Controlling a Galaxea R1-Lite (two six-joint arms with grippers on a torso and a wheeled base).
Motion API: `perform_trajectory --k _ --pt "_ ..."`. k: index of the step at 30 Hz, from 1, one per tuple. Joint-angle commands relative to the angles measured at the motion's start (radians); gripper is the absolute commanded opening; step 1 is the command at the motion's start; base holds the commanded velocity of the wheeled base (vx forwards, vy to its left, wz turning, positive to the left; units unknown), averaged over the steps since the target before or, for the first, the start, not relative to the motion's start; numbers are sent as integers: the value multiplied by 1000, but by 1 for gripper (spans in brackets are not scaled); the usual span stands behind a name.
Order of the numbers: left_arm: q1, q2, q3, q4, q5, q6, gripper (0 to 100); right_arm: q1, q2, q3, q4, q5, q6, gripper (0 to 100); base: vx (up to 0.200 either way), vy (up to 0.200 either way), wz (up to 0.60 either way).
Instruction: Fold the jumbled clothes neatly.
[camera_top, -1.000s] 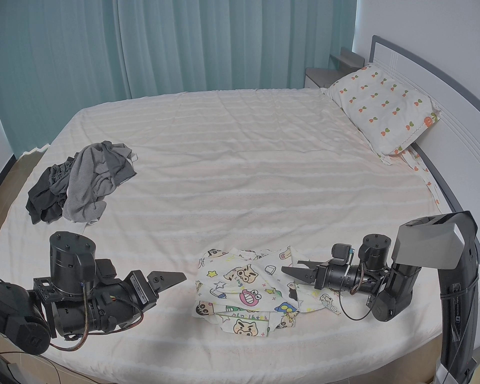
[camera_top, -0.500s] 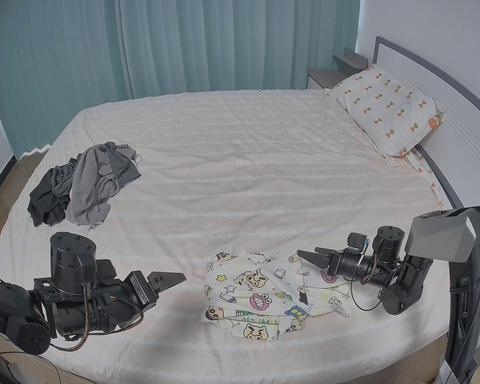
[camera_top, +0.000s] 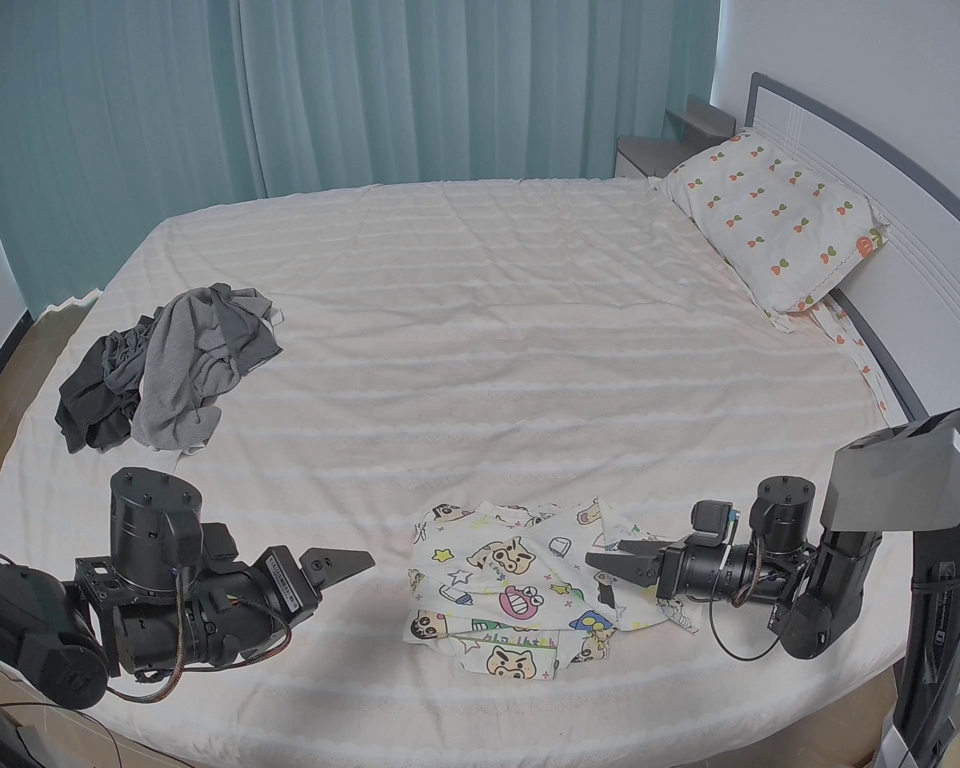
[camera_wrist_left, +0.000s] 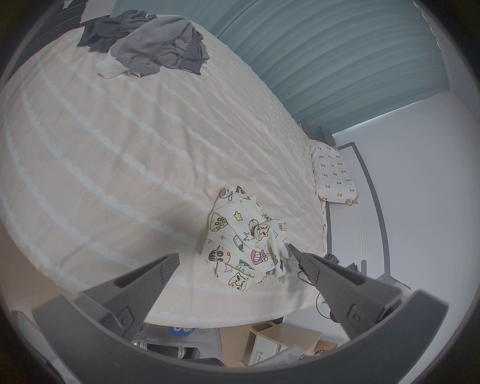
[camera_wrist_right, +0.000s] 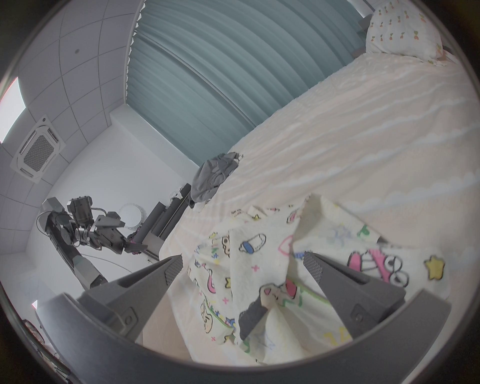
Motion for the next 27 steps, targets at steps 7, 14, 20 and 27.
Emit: perform_trajectory --k 7,14,20,27 --pt "0 14 -1 -1 0 0 100 9 85 -28 -7 4 -29 100 0 0 0" --pt "0 14 -3 -3 0 0 100 17 128 -127 -2 1 -22 100 0 0 0" --pt "2 14 -1 -3 0 0 100 12 131 -135 -7 -6 -9 0 0 0 0" --pt "0 14 2 -3 -1 0 100 -34 105 -92 -9 0 -6 0 0 0 0"
